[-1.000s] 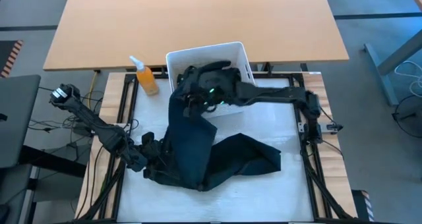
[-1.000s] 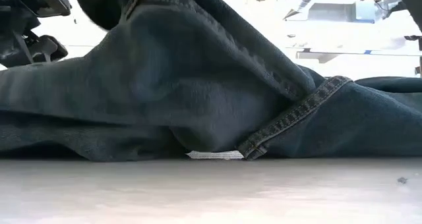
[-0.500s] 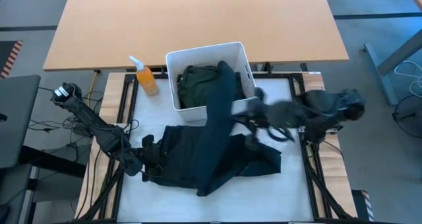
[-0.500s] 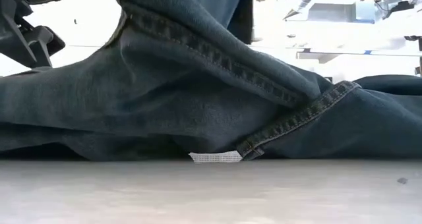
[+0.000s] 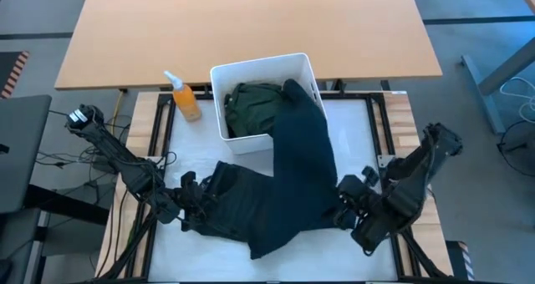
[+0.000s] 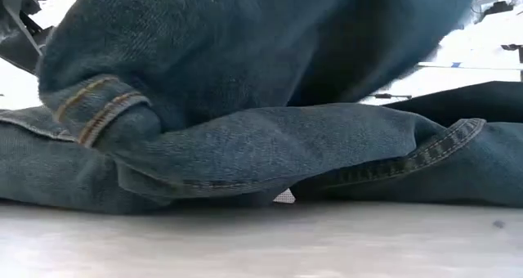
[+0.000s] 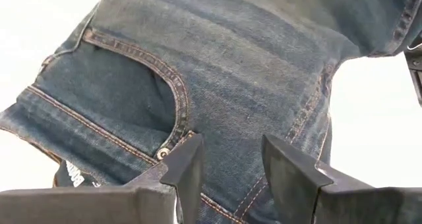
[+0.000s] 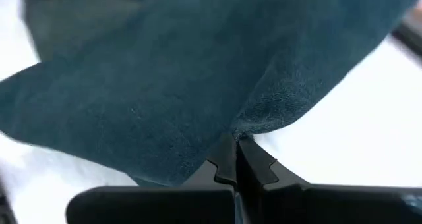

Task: Fold laundry
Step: Remove the dark blue jeans from the white bin

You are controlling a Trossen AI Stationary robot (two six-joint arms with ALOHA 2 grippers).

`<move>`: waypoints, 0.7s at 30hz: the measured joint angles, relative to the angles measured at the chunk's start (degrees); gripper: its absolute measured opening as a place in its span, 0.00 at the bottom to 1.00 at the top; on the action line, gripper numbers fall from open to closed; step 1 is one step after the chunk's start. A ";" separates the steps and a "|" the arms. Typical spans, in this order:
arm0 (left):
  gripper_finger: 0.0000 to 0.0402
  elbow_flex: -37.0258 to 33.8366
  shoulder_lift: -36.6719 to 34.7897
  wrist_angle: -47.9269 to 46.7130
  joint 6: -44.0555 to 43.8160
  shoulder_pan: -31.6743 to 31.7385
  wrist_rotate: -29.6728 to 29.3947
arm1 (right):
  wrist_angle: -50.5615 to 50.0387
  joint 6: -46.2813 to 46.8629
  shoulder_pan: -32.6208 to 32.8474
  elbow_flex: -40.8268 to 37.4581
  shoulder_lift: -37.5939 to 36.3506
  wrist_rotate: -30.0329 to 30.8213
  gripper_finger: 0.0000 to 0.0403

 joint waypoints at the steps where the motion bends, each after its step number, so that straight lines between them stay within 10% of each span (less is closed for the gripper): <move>1: 0.35 0.00 0.00 0.01 -0.03 0.00 -0.12 | 0.27 2.09 0.50 -2.46 -0.07 -1.85 0.04; 11: 0.35 -3.83 4.03 4.07 -5.89 0.07 -2.07 | 14.69 4.90 6.30 -21.15 -0.05 -22.21 0.06; 21: 0.35 -4.83 10.21 8.67 -8.30 0.13 0.02 | 15.60 0.22 3.87 -19.80 -0.08 -30.69 0.17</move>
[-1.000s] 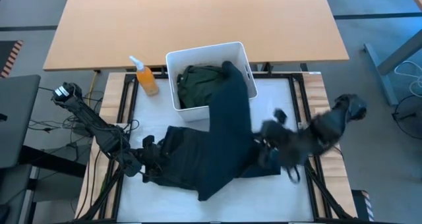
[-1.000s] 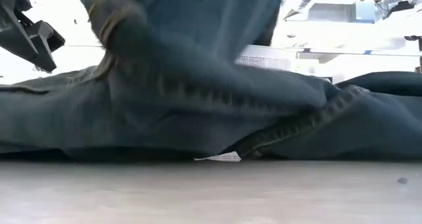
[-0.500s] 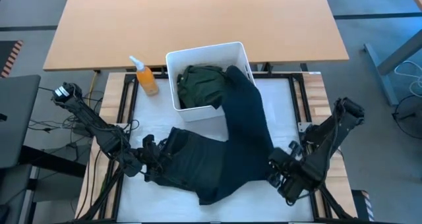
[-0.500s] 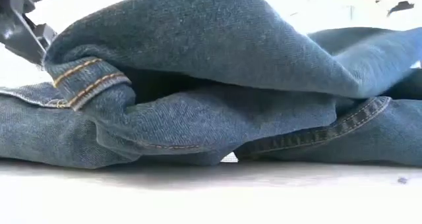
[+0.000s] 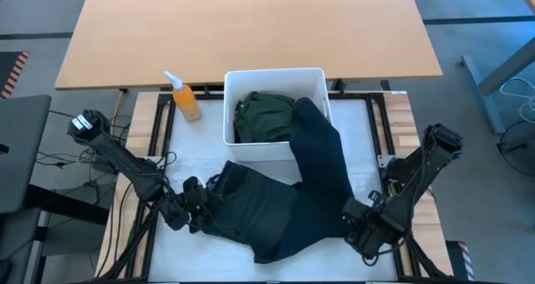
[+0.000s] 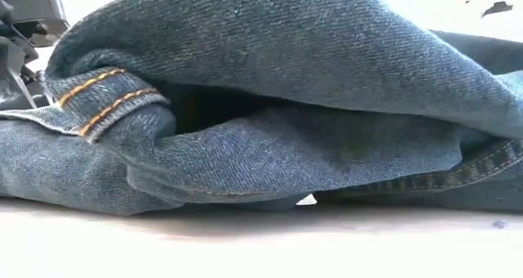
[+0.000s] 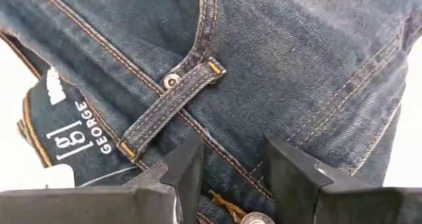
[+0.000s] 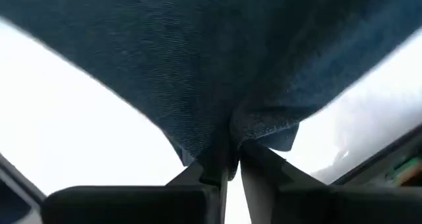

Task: Fold laundry
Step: Remove the dark blue jeans from the white bin

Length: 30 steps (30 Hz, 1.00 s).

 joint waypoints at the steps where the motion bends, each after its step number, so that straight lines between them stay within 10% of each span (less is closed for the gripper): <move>1: 0.35 0.00 -0.14 0.07 0.53 0.00 -0.18 | -0.02 -1.78 -0.54 0.49 -0.02 0.34 0.18; 15: 0.40 1.99 -14.96 -15.77 -8.46 2.78 -13.15 | -9.01 -18.27 -6.45 18.23 -0.08 0.69 0.20; 30: 0.50 1.99 -4.24 -14.86 -6.68 13.86 4.22 | -8.99 -34.87 -7.94 24.21 -0.11 16.73 0.20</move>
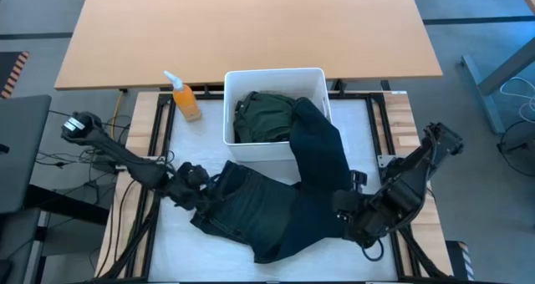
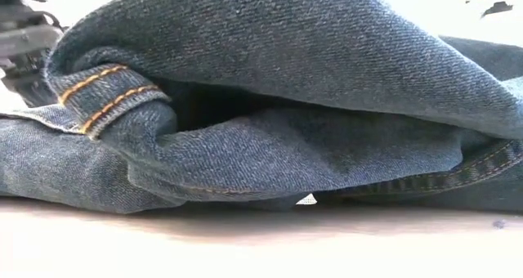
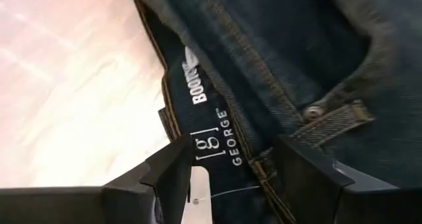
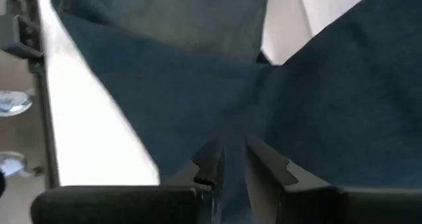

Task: Fold laundry
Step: Remove the dark blue jeans from the white bin

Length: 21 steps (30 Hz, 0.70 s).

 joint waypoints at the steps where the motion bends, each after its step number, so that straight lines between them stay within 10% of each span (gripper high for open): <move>1: 0.50 0.00 1.04 0.12 0.01 0.63 0.68 | 0.03 -0.51 -0.45 0.00 0.02 0.09 0.20; 13: 0.50 0.02 10.70 13.77 8.16 7.12 8.61 | 0.50 -8.85 -5.64 0.00 0.04 1.30 0.20; 21: 0.28 0.17 16.50 19.84 14.47 8.35 12.31 | 3.42 -18.61 -15.60 1.26 0.09 17.72 0.20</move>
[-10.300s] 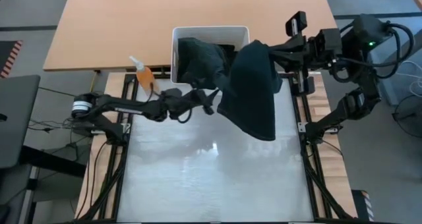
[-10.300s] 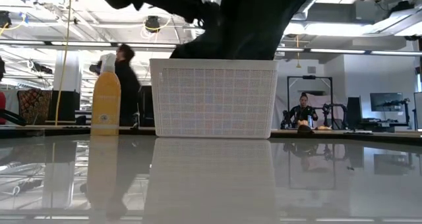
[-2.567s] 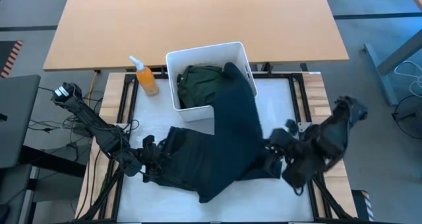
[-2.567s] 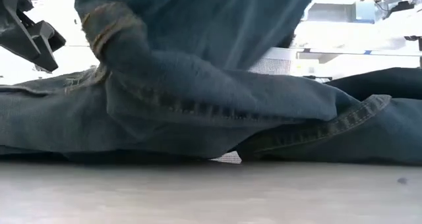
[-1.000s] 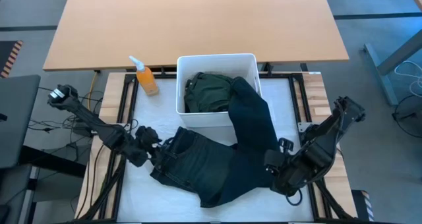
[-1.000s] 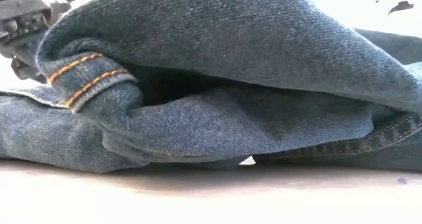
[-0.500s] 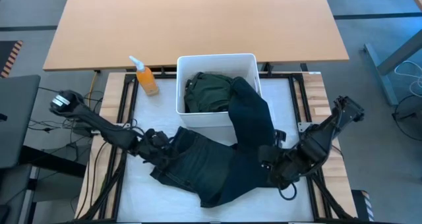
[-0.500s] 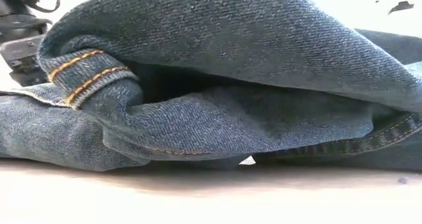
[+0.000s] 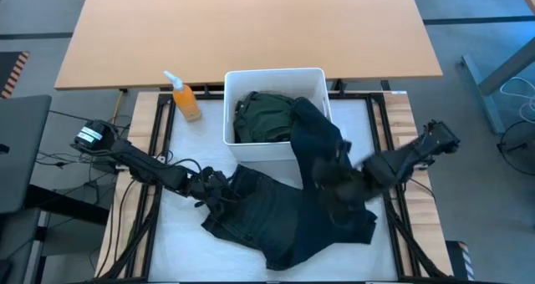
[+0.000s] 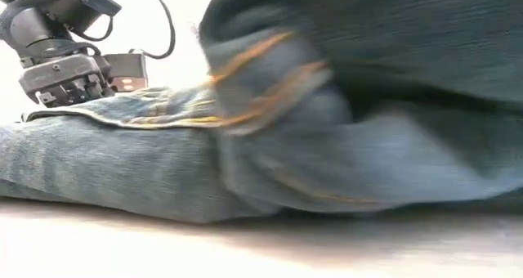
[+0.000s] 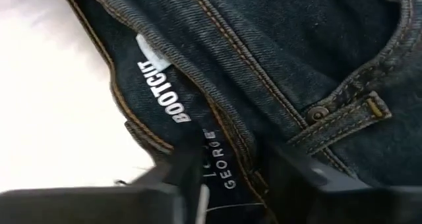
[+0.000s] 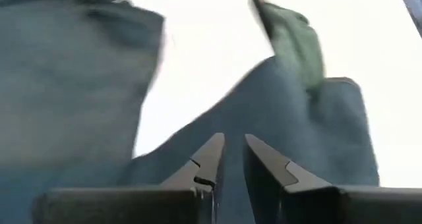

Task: Fold laundry
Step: Remove the dark blue jeans from the white bin

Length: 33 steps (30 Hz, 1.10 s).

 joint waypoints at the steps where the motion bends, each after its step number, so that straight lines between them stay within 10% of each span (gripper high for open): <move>1: 0.21 -0.02 -0.07 0.00 0.02 0.00 0.39 | 0.19 -0.82 -2.19 0.53 0.00 -0.98 0.20; 4: 0.05 -0.05 -0.97 -0.52 0.11 -0.05 0.90 | 1.02 -5.84 -8.97 1.67 -0.02 -8.12 0.22; 10: 0.02 -0.15 -3.88 -1.19 0.70 -1.82 1.31 | 6.64 -19.57 -18.17 1.80 0.00 -24.58 0.35; 17: 0.01 -0.21 -9.80 -3.77 -1.13 -7.03 2.00 | 6.24 -13.60 -24.26 2.01 -2.00 -13.43 0.54; 33: 0.01 -0.21 -11.87 -4.07 -1.32 -9.58 -1.79 | -2.72 -14.63 -41.69 1.93 4.06 -22.67 0.57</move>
